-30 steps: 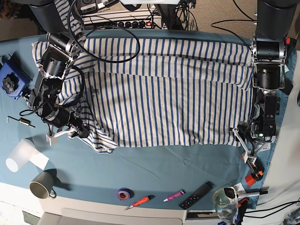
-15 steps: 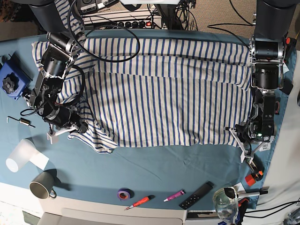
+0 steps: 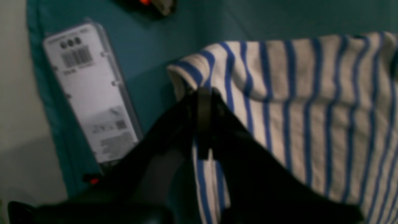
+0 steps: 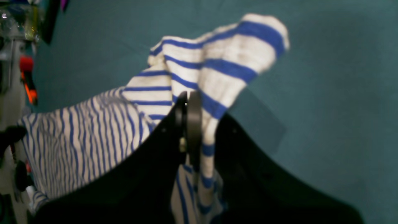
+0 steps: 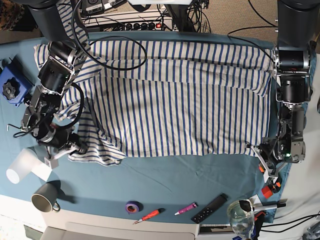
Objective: Fold the T-shirt properly
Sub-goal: 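Grasp the shirt's hem corners with both grippers, then lift the hem with both grippers and fold it toward the collar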
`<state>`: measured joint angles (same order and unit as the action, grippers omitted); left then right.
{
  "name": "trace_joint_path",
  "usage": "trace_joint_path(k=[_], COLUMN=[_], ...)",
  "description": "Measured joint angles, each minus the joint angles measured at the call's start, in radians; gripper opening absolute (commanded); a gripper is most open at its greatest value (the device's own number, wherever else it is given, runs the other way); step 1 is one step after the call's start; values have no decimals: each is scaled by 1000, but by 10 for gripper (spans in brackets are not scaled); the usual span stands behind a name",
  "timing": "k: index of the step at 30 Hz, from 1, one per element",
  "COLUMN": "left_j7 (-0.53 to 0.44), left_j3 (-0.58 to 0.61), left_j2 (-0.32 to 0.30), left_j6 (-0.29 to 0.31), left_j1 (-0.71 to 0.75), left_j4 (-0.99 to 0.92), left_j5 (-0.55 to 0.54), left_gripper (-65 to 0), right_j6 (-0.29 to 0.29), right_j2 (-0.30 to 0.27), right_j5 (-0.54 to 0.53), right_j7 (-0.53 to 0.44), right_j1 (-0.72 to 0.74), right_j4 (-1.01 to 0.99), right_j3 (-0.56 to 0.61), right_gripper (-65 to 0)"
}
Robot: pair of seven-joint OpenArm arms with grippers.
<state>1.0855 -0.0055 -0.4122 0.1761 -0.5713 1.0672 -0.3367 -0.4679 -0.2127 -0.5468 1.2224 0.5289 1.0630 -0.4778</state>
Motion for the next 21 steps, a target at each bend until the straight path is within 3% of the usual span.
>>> trace_joint_path(k=[5,11,21], left_j7=[69,193,204], left_j3=[-2,-38,-202], left_j2=[-12,-9,-10], left_j6=[-1,8,35], left_j1=[0,1,73], left_j4=[39,120,315], left_j5=[-28,-112,-110], left_gripper=[-650,-650,-650], right_j6=[-3,-1,-4], right_j2=[-2,-2,-6], right_j5=[-4,-63,-87], right_j7=[74,160,191], right_j1=[6,-3,-17], right_j4=[133,137,192], right_j3=[0,0,0], right_gripper=[-650,-650,-650])
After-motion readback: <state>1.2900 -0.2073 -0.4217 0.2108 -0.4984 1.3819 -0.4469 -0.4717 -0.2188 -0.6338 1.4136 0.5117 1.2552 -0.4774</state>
